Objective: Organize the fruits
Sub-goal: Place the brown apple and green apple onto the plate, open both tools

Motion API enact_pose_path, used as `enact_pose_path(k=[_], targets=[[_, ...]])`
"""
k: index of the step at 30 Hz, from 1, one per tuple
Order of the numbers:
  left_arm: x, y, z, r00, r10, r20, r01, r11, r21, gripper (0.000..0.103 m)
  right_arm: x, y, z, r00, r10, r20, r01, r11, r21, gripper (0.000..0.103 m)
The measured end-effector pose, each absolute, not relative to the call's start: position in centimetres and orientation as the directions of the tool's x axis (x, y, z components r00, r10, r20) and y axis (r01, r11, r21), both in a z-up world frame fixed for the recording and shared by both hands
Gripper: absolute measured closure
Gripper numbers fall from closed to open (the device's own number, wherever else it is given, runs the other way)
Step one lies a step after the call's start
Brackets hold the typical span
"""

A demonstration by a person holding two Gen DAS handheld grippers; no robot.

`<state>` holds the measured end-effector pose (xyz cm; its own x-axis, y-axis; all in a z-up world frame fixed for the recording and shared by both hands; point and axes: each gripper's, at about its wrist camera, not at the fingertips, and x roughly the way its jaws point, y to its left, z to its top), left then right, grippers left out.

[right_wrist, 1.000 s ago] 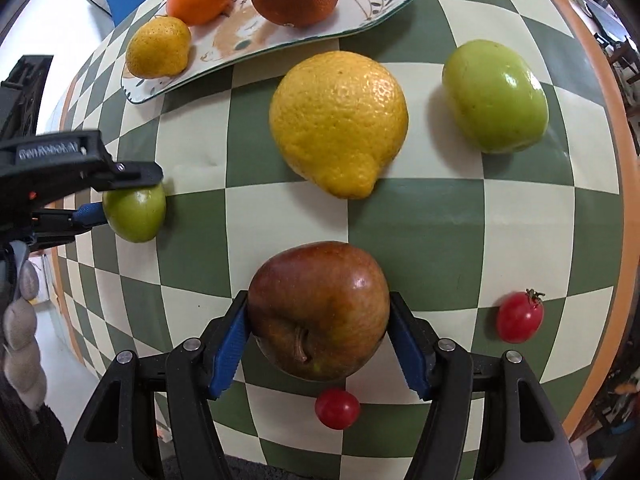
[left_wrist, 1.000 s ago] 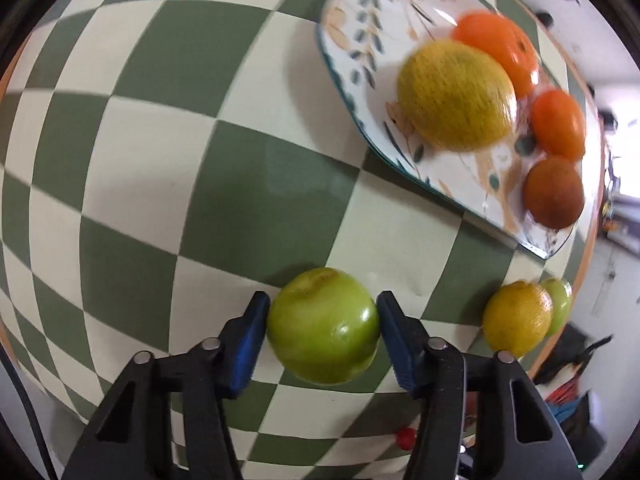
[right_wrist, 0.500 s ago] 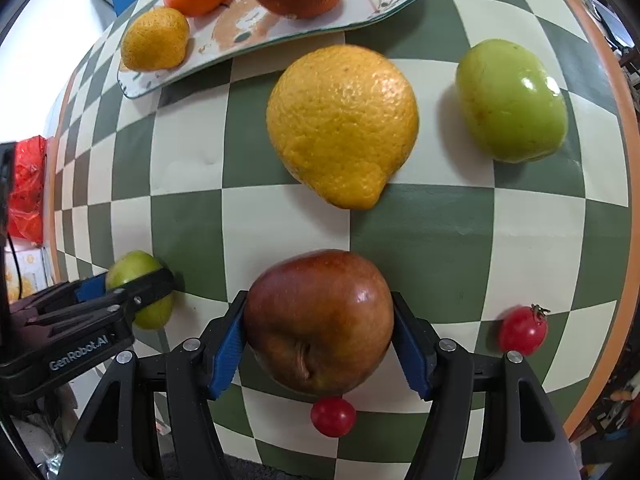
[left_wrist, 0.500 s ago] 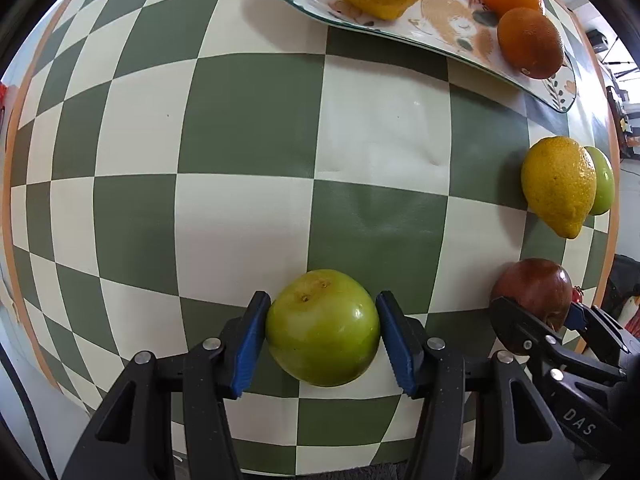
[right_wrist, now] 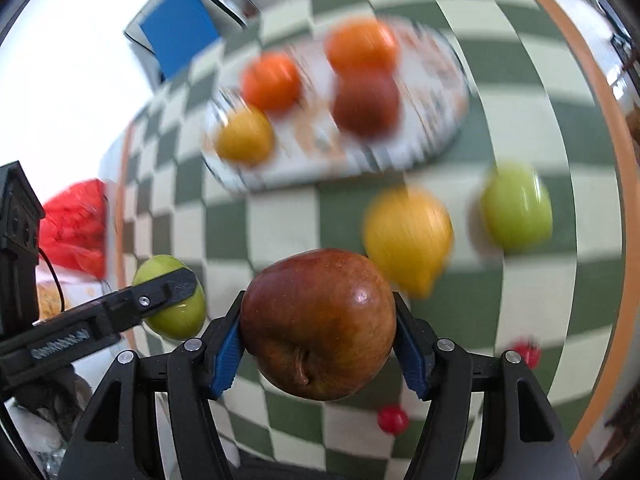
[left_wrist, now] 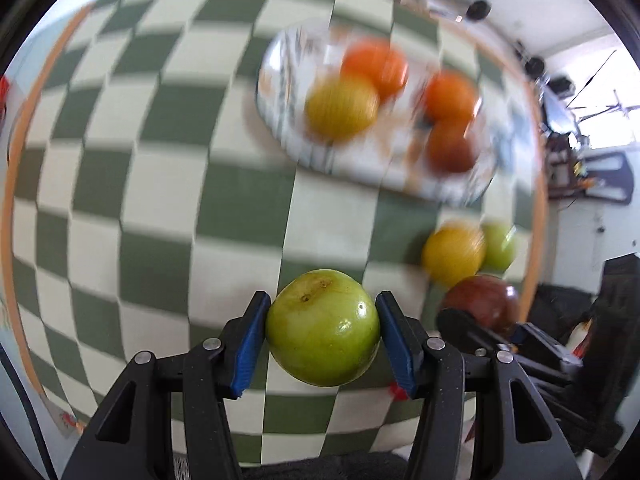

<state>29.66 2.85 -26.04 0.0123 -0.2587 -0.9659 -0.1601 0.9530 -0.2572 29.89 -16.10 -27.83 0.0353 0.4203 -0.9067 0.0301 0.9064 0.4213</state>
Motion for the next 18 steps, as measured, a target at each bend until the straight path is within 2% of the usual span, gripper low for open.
enact_pose_path(k=[5,11,18], targets=[[38.8,4.8,-23.4,0.085,-0.180,-0.980,-0.136,0.972,-0.190,0.051,36.9,-13.8,-27.7,0.069,0.365,-0.928,0.001,0.931,0.366,0.035],[45.8,6.4,-26.1,0.015,-0.147,-0.989,-0.135,0.980,-0.148,0.051,41.5,-11.6,-29.5,0.043,0.316,-0.948,-0.018,0.949,0.316,0.035],[49.2,6.9,-29.6,-0.080,-0.153,-0.985,-0.152,0.978,-0.140,0.051,42.9,-10.0,-30.7,0.003,0.295,-0.955,-0.016,0.955,0.295,0.035]])
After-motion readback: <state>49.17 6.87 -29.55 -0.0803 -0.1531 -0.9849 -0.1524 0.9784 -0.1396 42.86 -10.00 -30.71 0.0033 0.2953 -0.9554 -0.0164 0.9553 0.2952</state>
